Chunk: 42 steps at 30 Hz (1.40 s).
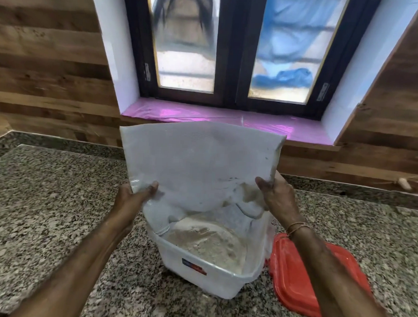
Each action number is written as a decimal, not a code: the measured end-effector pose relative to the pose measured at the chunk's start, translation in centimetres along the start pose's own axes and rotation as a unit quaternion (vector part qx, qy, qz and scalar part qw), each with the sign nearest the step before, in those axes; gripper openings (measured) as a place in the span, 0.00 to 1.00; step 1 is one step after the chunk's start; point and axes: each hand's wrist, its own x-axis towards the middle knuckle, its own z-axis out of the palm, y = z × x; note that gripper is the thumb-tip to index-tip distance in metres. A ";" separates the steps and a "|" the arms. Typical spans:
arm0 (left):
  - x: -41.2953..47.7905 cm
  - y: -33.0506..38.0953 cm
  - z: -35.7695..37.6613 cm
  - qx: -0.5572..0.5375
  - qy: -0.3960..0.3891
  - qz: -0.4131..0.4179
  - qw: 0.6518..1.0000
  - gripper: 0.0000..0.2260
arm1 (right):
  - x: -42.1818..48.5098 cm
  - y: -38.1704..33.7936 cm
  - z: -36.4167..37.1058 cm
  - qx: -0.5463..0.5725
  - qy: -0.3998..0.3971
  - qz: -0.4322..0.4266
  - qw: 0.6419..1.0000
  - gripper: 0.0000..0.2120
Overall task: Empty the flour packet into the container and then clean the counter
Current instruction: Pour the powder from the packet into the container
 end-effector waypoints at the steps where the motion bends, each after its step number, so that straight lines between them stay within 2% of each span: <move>1: 0.0 -0.2 0.0 -0.003 0.002 -0.002 1.000 0.07 | -0.1 0.1 0.1 0.027 -0.013 0.012 0.999 0.15; 3: -0.1 -0.5 0.2 -0.010 0.011 -0.005 1.000 0.07 | -0.4 0.5 0.5 0.101 -0.063 0.046 0.992 0.18; 5: 0.0 -0.7 0.5 -0.013 0.023 -0.005 1.000 0.08 | -0.4 1.0 0.8 0.115 -0.122 0.070 0.983 0.21; 7: 0.1 -0.8 0.4 -0.017 0.028 -0.009 0.999 0.07 | -0.3 1.2 1.0 0.075 -0.116 0.062 0.989 0.17; 9: 0.4 -0.9 0.2 -0.018 0.021 -0.012 1.000 0.10 | -0.6 0.8 0.8 0.052 -0.074 0.059 0.994 0.13; 13: 0.6 -0.7 0.2 -0.026 0.019 -0.003 0.999 0.14 | -1.0 0.4 1.1 0.113 -0.096 0.080 0.986 0.10; 17: 0.6 -0.7 0.5 -0.010 0.025 0.005 1.000 0.13 | -0.9 0.5 1.4 -0.011 -0.059 0.041 0.997 0.15; 21: 1.1 -0.7 0.5 0.004 0.037 -0.005 0.999 0.10 | -1.4 0.2 2.3 -0.114 -0.026 0.010 0.993 0.17; 24: 1.1 -0.4 0.7 -0.004 0.057 -0.005 0.998 0.07 | -1.8 0.1 2.4 -0.102 -0.030 0.020 0.994 0.18; 26: 1.0 -0.3 0.7 -0.007 0.066 -0.001 0.998 0.06 | -1.6 -0.3 2.2 -0.053 -0.073 0.081 0.993 0.23; 28: 0.9 -0.2 0.7 -0.002 0.066 0.005 0.998 0.06 | -1.3 -0.6 2.3 -0.067 -0.085 0.117 0.987 0.28; 32: 0.9 0.1 0.6 -0.001 0.056 0.005 0.998 0.06 | -2.0 -1.5 3.0 -0.192 -0.015 0.081 0.978 0.22; 34: 0.9 0.3 0.3 -0.004 0.056 0.001 0.998 0.06 | -2.3 -1.5 3.2 -0.206 -0.010 0.063 0.976 0.16; 36: 0.7 0.5 0.1 -0.013 0.049 -0.007 0.999 0.08 | -2.3 -1.0 2.9 -0.163 -0.044 0.058 0.984 0.15; 39: 0.5 0.6 -0.4 -0.025 0.018 -0.007 1.000 0.07 | -1.7 -0.7 1.1 0.087 -0.111 0.088 0.986 0.11; 40: 0.5 0.5 -0.5 -0.028 0.011 -0.006 1.000 0.07 | -1.6 -0.9 0.5 0.151 -0.098 0.090 0.979 0.08; 42: 0.6 0.4 -0.3 -0.030 0.009 -0.002 1.000 0.08 | -1.2 -0.7 -0.3 0.202 -0.046 0.085 0.975 0.01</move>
